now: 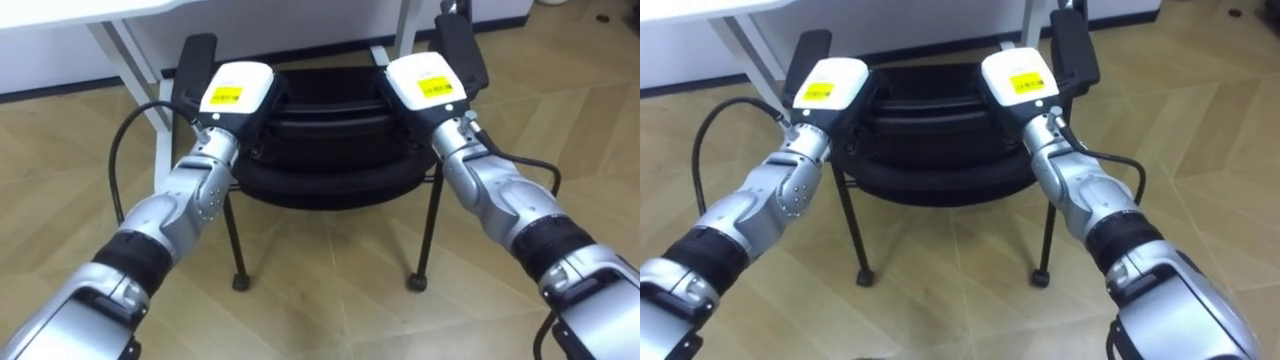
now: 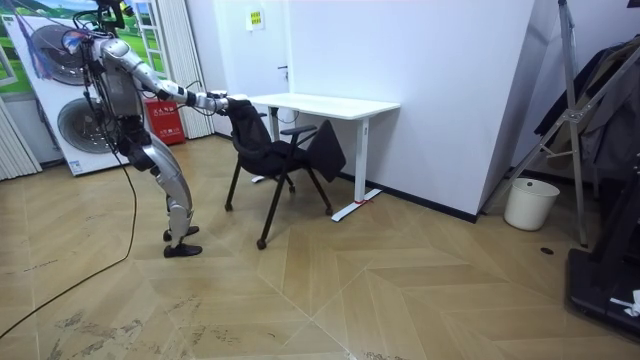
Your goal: Push chair
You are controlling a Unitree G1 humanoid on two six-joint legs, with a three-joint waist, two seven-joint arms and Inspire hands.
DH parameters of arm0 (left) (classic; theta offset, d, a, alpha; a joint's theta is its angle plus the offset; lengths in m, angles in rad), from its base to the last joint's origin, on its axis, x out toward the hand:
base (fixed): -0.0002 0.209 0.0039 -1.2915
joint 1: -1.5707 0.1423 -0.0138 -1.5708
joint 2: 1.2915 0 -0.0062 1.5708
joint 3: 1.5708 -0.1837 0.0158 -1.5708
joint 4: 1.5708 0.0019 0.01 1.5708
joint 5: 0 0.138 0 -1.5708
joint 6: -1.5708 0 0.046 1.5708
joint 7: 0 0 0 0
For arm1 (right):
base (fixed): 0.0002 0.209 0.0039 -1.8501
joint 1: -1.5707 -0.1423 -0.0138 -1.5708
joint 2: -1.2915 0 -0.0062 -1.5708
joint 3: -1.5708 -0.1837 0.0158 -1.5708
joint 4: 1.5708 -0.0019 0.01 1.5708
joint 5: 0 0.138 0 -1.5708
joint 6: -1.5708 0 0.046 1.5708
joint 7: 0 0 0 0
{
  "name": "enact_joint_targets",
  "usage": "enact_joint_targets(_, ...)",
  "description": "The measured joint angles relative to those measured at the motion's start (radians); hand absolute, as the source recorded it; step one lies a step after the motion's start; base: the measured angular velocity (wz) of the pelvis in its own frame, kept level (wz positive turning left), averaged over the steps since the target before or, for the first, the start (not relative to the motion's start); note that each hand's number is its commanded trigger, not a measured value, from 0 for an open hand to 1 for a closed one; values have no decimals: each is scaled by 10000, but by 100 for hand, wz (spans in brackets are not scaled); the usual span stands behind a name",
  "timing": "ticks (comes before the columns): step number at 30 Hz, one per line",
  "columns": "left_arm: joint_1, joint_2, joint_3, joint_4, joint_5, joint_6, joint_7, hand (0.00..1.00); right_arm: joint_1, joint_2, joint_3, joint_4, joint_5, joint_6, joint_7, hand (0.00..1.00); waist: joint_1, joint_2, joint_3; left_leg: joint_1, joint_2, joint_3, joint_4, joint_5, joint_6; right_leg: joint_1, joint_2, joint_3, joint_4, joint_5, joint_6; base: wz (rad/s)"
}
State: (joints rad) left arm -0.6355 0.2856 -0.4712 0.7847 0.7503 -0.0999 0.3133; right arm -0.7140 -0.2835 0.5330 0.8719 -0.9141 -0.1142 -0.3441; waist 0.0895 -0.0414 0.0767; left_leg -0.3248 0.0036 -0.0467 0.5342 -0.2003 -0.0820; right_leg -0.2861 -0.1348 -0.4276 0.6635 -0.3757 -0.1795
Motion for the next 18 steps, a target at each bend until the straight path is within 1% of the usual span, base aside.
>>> enact_joint_targets(3,3,6,6,-119,11,84,-101,100,-36,-2,-6,0,3,23,112,100,32,-80,-49,72,-85,-234,-210,48,-75,1,-1,-9,-60,0,0,2)
enact_joint_targets(4,3,15,2,-139,12,101,-128,100,-37,4,-6,2,27,29,120,100,52,-90,-51,122,-117,-364,-269,50,-81,16,-1,-8,-77,0,0,0)
enact_joint_targets(6,1,19,-11,-142,10,119,-174,100,-40,19,-3,35,33,26,120,100,111,-127,-41,224,-149,-446,-419,57,-92,61,-4,-10,-117,0,1,0)
enact_joint_targets(9,-32,77,-30,-202,57,120,-206,100,-40,8,-6,84,94,33,101,100,191,-305,-45,266,-156,-457,-572,119,-105,67,-4,-36,-186,0,1,2)
enact_joint_targets(14,-70,148,-27,-362,63,182,-431,100,-61,-36,-6,63,106,71,100,100,269,-312,-50,228,-159,-457,-554,119,-105,72,-3,-33,-249,13,35,0)
enact_joint_targets(18,-70,149,-26,-569,61,346,-621,100,-98,-60,-10,63,105,71,128,100,351,-302,-55,219,-163,-459,-559,119,-104,98,17,-27,-350,50,97,0)
